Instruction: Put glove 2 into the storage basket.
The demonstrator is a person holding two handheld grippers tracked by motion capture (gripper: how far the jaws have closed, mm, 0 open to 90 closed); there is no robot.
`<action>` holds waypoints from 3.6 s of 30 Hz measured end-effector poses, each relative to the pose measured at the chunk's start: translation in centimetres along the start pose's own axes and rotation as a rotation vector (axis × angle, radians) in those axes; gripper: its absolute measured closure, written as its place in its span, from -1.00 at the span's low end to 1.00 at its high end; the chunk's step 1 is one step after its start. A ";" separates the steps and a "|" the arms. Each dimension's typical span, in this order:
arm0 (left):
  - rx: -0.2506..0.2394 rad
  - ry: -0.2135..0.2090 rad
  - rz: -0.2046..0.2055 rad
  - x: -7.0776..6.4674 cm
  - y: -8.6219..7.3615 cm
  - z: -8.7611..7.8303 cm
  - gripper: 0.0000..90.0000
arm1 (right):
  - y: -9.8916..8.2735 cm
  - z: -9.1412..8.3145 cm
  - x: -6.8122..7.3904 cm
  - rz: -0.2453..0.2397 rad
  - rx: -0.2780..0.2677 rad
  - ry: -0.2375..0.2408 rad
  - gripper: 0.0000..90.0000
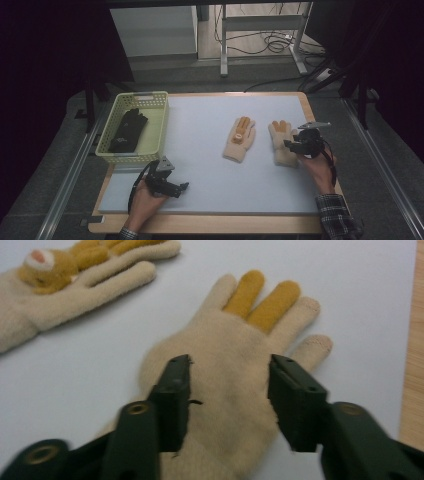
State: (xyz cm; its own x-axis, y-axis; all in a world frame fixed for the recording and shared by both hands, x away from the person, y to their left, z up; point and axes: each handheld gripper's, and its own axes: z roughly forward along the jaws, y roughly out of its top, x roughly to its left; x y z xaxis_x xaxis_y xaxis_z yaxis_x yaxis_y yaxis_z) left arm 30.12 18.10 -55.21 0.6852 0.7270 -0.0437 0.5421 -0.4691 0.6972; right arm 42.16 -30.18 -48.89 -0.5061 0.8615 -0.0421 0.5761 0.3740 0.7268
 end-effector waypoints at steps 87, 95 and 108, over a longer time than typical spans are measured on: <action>-0.003 0.001 -0.001 0.0 0.0 0.0 -0.97 | 3.1 2.5 20.6 -0.209 -0.044 0.413 0.04; -0.002 0.001 -0.001 0.0 0.0 0.0 -0.97 | 0.4 2.6 19.3 -0.232 0.006 0.367 0.67; -0.003 0.002 -0.003 0.0 0.0 0.0 -0.97 | 0.0 2.1 21.3 -0.274 -0.006 0.445 0.65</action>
State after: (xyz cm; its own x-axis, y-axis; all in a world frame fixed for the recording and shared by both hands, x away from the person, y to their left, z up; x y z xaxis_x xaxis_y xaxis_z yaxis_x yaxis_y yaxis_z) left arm 30.11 18.12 -55.22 0.6827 0.7293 -0.0444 0.5425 -0.4652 0.6995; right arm 32.71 -11.14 -51.26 -0.8622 0.5026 0.0631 0.3815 0.5623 0.7337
